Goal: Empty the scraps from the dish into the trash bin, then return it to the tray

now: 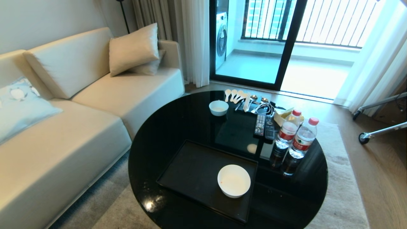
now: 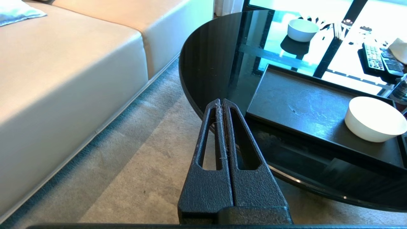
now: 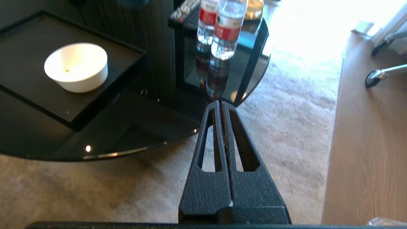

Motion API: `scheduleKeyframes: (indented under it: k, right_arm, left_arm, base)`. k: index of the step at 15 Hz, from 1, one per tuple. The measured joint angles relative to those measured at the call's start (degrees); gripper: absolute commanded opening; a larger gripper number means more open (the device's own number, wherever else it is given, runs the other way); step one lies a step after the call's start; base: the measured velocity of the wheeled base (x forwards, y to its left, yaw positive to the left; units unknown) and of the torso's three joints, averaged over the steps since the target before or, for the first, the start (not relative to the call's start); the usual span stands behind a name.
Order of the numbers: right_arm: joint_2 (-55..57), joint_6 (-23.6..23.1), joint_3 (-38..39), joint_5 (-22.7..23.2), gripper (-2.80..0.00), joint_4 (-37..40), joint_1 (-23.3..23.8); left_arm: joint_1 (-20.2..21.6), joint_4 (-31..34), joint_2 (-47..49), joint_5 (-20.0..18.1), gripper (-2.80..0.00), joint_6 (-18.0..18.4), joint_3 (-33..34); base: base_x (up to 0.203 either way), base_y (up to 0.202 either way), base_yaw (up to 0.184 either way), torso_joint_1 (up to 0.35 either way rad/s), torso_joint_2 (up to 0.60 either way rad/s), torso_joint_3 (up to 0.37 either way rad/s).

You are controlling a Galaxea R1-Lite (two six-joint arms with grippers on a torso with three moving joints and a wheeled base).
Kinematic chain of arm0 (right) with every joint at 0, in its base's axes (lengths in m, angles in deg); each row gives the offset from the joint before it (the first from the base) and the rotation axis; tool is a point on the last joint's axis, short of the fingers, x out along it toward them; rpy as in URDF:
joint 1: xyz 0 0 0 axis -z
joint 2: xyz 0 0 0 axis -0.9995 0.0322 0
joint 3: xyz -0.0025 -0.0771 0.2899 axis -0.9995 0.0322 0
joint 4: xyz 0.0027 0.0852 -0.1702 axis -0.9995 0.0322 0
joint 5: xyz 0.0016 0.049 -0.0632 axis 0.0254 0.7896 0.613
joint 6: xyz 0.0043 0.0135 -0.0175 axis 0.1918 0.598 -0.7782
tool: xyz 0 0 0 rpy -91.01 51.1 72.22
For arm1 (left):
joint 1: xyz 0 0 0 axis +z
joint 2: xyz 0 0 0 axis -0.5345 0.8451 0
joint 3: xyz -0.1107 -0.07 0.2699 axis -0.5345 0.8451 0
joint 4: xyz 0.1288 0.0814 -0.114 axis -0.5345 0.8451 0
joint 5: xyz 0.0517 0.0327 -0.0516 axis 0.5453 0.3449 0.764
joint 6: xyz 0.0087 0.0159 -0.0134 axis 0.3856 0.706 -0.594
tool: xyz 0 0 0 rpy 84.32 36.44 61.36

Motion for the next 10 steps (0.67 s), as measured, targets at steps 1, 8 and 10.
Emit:
scheduleKeyframes:
  k: [1,8,10]
  right_arm:
    - [-1.86,0.00,0.00,0.02,-2.80,0.00,-0.09]
    - [-6.43,0.61,0.00,0.04,-2.80,0.00,-0.22]
    - [-6.51,1.06,0.00,-0.02,-2.80,0.00,-0.22]
  left_arm:
    - [0.00,-0.02,0.00,-0.02,-2.80,0.00,0.00]
    - [0.00,-0.02,0.00,-0.02,-2.80,0.00,0.00]
    - [0.00,-0.02,0.00,0.00,-2.80,-0.01,0.00]
  base:
    - [0.000,0.000,0.000,0.000,0.00,0.000]
    - [0.000,0.000,0.000,0.000,0.00,0.000]
    - [0.000,0.000,0.000,0.000,0.00,0.000]
